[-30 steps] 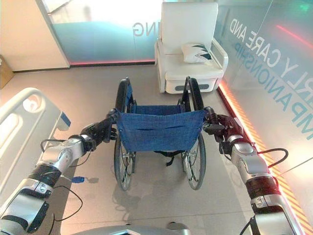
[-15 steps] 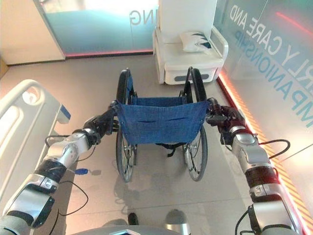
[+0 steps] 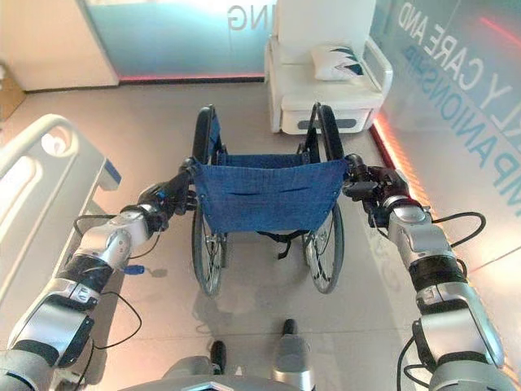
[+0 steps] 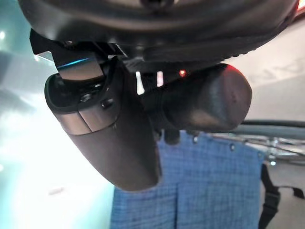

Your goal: Push the wheelchair next to the bed

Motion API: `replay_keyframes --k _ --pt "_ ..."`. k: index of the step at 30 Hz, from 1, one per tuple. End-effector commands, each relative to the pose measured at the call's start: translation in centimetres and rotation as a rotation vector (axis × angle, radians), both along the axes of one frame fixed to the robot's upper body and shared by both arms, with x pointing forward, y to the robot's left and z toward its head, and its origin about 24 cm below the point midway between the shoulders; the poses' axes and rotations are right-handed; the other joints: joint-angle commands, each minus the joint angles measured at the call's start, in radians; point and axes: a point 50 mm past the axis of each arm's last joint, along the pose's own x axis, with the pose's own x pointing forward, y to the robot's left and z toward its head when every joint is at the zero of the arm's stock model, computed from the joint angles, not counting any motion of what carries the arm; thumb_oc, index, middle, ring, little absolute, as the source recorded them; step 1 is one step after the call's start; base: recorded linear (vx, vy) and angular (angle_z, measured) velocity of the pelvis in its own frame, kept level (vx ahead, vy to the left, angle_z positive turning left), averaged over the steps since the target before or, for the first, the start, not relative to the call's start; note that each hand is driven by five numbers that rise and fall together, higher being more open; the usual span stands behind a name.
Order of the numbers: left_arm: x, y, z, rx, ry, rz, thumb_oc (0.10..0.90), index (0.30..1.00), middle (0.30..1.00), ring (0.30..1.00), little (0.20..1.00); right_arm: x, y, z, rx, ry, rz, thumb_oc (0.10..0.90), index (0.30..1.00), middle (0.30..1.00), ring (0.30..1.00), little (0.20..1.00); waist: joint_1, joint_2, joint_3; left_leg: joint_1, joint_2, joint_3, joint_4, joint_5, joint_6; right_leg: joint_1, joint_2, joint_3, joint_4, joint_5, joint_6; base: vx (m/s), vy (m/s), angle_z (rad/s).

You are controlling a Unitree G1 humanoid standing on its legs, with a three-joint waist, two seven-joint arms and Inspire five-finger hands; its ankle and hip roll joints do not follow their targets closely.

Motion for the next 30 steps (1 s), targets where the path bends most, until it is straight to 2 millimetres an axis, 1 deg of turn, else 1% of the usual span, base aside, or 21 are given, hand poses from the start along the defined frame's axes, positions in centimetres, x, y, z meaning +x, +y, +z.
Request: replay_keyframes --k 1,2,3,4,5,7,8,9,10,11,13,14,16,17,19,21,22,23,26,29,30 --pt "-0.5 -0.8 1.0 0.016 -0.135 -0.072 0.400 0.300 0.300 0.300 0.300 3.6 5.3 7.1 0.049 -0.247 0.294 0.400 0.300 0.300 0.300 0.300 0.077 -0.003 -0.127 0.233 -0.026 0.017 -0.167 -0.102 -0.018 -0.103 0.039 0.066 -0.016 0.130 -0.034 0.23 -0.293 0.45" --pt "-0.6 -0.7 0.9 0.014 -0.133 -0.061 0.400 0.300 0.300 0.300 0.300 3.6 5.5 7.0 0.049 -0.245 0.299 0.400 0.300 0.300 0.300 0.300 0.075 0.000 -0.131 0.232 -0.016 0.016 -0.145 -0.074 -0.028 -0.098 0.050 0.066 -0.013 0.117 -0.045 0.24 -0.310 0.39" --pt "-0.8 -0.3 0.7 0.011 -0.130 -0.028 0.400 0.300 0.300 0.300 0.300 3.7 6.0 6.8 0.048 -0.238 0.318 0.400 0.300 0.300 0.300 0.300 0.072 0.008 -0.141 0.223 0.004 0.009 -0.077 0.005 -0.056 -0.082 0.078 0.067 -0.012 0.088 -0.072 0.27 -0.403 0.44" --pt "-0.9 0.0 0.8 0.007 -0.135 -0.001 0.400 0.300 0.300 0.300 0.300 3.7 6.3 6.6 0.038 -0.234 0.326 0.400 0.300 0.300 0.300 0.300 0.071 0.006 -0.148 0.171 0.017 0.016 0.063 0.116 -0.086 -0.048 0.107 0.068 -0.018 0.053 -0.114 0.29 -0.462 0.31" --pt "-0.9 0.0 0.8 0.000 -0.141 0.015 0.400 0.300 0.300 0.300 0.300 3.6 6.4 6.6 0.031 -0.234 0.330 0.400 0.300 0.300 0.300 0.300 0.071 0.001 -0.150 0.126 0.023 0.022 0.152 0.154 -0.097 -0.028 0.118 0.068 -0.024 0.036 -0.136 0.18 -0.340 0.21" --pt "-0.9 0.2 1.0 -0.007 -0.157 0.041 0.400 0.300 0.300 0.300 0.300 3.5 6.3 6.5 0.023 -0.239 0.334 0.400 0.300 0.300 0.300 0.300 0.078 -0.013 -0.145 0.034 0.025 0.030 0.302 0.185 -0.101 0.011 0.127 0.055 -0.030 0.006 -0.169 0.17 -0.280 0.08" --pt "-0.8 0.3 1.2 -0.014 -0.166 0.048 0.400 0.300 0.300 0.300 0.300 3.4 6.1 6.5 0.021 -0.244 0.327 0.400 0.300 0.300 0.300 0.300 0.083 -0.019 -0.138 -0.031 0.045 0.044 0.369 0.199 -0.108 0.037 0.130 0.037 -0.031 -0.012 -0.185 0.23 -0.301 0.01" --pt "-0.7 0.4 1.3 -0.017 -0.174 0.055 0.400 0.300 0.300 0.300 0.300 3.4 6.1 6.7 0.028 -0.252 0.320 0.400 0.300 0.300 0.300 0.300 0.092 -0.023 -0.129 -0.082 0.070 0.059 0.369 0.182 -0.099 0.062 0.129 0.019 -0.029 -0.029 -0.192 0.21 -0.226 0.04" --pt "-0.6 0.4 1.4 -0.017 -0.183 0.059 0.400 0.300 0.300 0.300 0.300 3.4 6.1 6.7 0.029 -0.259 0.314 0.400 0.300 0.300 0.300 0.300 0.100 -0.022 -0.119 -0.111 0.073 0.066 0.351 0.156 -0.088 0.080 0.131 0.010 -0.027 -0.039 -0.191 0.23 -0.151 0.13" --pt "-0.6 0.6 1.5 -0.015 -0.191 0.060 0.400 0.300 0.300 0.300 0.300 3.5 6.1 6.8 0.028 -0.266 0.304 0.400 0.300 0.300 0.300 0.300 0.110 -0.016 -0.107 -0.118 0.065 0.081 0.265 0.143 -0.074 0.099 0.139 0.009 -0.021 -0.057 -0.188 0.30 -0.106 0.16" --pt "-0.4 1.4 1.8 -0.019 -0.206 0.073 0.400 0.300 0.300 0.300 0.300 3.9 6.6 7.2 0.026 -0.272 0.282 0.400 0.300 0.300 0.300 0.300 0.129 0.002 -0.092 -0.117 0.082 0.146 0.024 0.177 -0.070 0.139 0.177 0.005 -0.016 -0.086 -0.182 0.38 -0.066 0.16" --pt "-0.4 1.5 1.7 -0.022 -0.210 0.073 0.400 0.300 0.300 0.300 0.300 4.0 6.6 7.3 0.024 -0.272 0.273 0.400 0.300 0.300 0.300 0.300 0.136 0.005 -0.089 -0.118 0.079 0.161 -0.042 0.192 -0.070 0.152 0.186 0.004 -0.019 -0.089 -0.181 0.39 -0.023 0.13" --pt "-0.4 1.6 1.8 -0.026 -0.217 0.077 0.400 0.300 0.300 0.300 0.300 4.0 6.8 7.1 0.022 -0.272 0.255 0.400 0.300 0.300 0.300 0.300 0.159 0.018 -0.082 -0.154 0.049 0.147 -0.178 0.246 -0.083 0.194 0.216 0.014 -0.023 -0.108 -0.178 0.46 0.006 0.13" --pt "-0.5 2.0 1.8 -0.030 -0.225 0.087 0.400 0.300 0.300 0.300 0.300 3.9 6.6 6.6 0.023 -0.265 0.239 0.400 0.300 0.300 0.300 0.300 0.194 0.030 -0.088 -0.204 0.043 0.118 -0.366 0.333 -0.102 0.264 0.247 0.032 -0.046 -0.136 -0.174 0.50 0.018 0.09" --pt "-0.7 2.3 1.9 -0.030 -0.227 0.092 0.400 0.300 0.300 0.300 0.300 3.7 6.3 6.2 0.027 -0.260 0.240 0.400 0.300 0.300 0.300 0.300 0.212 0.031 -0.095 -0.221 0.052 0.112 -0.414 0.360 -0.106 0.298 0.255 0.044 -0.064 -0.146 -0.174 0.40 0.011 -0.24" --pt "-1.0 3.0 1.8 -0.030 -0.224 0.110 0.400 0.300 0.300 0.300 0.300 3.5 6.1 5.7 0.026 -0.246 0.257 0.400 0.300 0.300 0.300 0.300 0.229 0.030 -0.105 -0.233 0.058 0.106 -0.420 0.370 -0.109 0.329 0.256 0.053 -0.069 -0.172 -0.174 0.40 0.030 -0.31" --pt "-1.0 3.3 1.9 -0.031 -0.224 0.116 0.400 0.300 0.300 0.300 0.300 3.5 6.2 5.6 0.027 -0.243 0.264 0.400 0.300 0.300 0.300 0.300 0.232 0.027 -0.110 -0.227 0.056 0.115 -0.406 0.351 -0.098 0.331 0.249 0.046 -0.068 -0.176 -0.170 0.56 0.072 -0.26" --pt "-1.0 3.9 1.9 -0.035 -0.216 0.138 0.400 0.300 0.300 0.300 0.300 3.6 6.8 5.1 0.038 -0.238 0.290 0.400 0.300 0.300 0.300 0.300 0.241 0.018 -0.120 -0.213 0.049 0.130 -0.376 0.307 -0.079 0.346 0.220 0.023 -0.050 -0.203 -0.156 0.39 0.063 -0.30" --pt "-1.0 4.1 1.6 -0.038 -0.201 0.157 0.400 0.300 0.300 0.300 0.300 3.5 7.5 4.6 0.057 -0.238 0.338 0.400 0.300 0.300 0.300 0.300 0.261 0.003 -0.137 -0.206 0.030 0.126 -0.330 0.242 -0.040 0.368 0.173 -0.015 -0.011 -0.224 -0.135 0.37 0.082 -0.37" --pt "-1.0 3.5 1.3 -0.057 -0.204 0.158 0.400 0.300 0.300 0.300 0.300 3.2 8.0 4.4 0.078 -0.259 0.373 0.400 0.300 0.300 0.300 0.300 0.276 -0.016 -0.146 -0.194 -0.021 0.104 -0.305 0.202 0.002 0.334 0.107 -0.047 0.136 -0.139 -0.087 0.31 0.141 -0.21" --pt "-1.1 3.2 1.0 -0.059 -0.204 0.162 0.400 0.300 0.300 0.300 0.300 3.0 8.0 4.2 0.080 -0.265 0.393 0.400 0.300 0.300 0.300 0.300 0.279 -0.018 -0.147 -0.183 -0.048 0.078 -0.298 0.189 0.017 0.305 0.072 -0.043 0.245 -0.084 -0.075 0.42 0.229 -0.18"
